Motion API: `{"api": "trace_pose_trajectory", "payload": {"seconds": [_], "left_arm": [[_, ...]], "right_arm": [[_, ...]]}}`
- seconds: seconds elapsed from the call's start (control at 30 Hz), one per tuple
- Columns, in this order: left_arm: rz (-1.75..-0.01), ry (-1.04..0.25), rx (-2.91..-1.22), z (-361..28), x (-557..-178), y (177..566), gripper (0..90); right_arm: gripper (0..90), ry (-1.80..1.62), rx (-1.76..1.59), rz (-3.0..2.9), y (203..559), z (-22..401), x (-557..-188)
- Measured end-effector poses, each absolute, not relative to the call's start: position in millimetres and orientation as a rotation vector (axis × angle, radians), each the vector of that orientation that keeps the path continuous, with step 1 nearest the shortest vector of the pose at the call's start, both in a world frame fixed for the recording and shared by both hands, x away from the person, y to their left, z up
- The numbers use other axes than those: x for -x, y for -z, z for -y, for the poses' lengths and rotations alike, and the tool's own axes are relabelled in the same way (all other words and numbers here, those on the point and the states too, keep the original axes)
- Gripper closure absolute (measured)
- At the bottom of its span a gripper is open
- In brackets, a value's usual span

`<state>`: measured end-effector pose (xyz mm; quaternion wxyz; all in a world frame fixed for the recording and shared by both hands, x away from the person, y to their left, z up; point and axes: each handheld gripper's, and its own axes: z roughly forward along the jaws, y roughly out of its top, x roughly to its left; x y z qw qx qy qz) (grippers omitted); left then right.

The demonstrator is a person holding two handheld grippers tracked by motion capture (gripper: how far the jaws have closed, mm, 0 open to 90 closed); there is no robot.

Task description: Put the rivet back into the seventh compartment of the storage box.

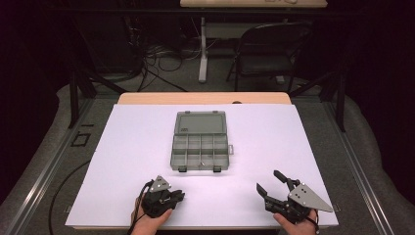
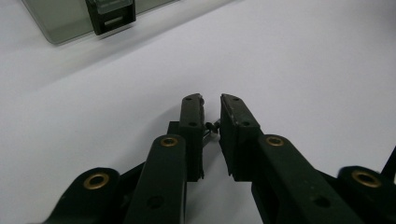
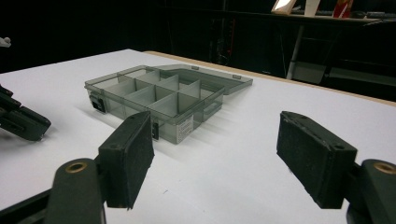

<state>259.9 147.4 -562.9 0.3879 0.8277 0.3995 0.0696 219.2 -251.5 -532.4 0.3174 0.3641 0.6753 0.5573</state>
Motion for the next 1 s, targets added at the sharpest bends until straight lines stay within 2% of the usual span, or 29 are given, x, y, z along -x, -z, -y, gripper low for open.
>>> {"api": "trace_pose_trajectory", "payload": {"seconds": [0.67, 1.0], "left_arm": [[-1.016, -0.174, -2.112, -147.8, -260.7, 561.6, 83.0], [-1.025, -0.181, -2.051, -153.3, -261.1, 551.2, 83.1]], "right_arm": [[26.6, -1.475, -0.957, -1.773, 532.9, 250.7, -219.8], [26.7, -1.476, -0.959, -1.772, 533.4, 250.6, -220.3]]}}
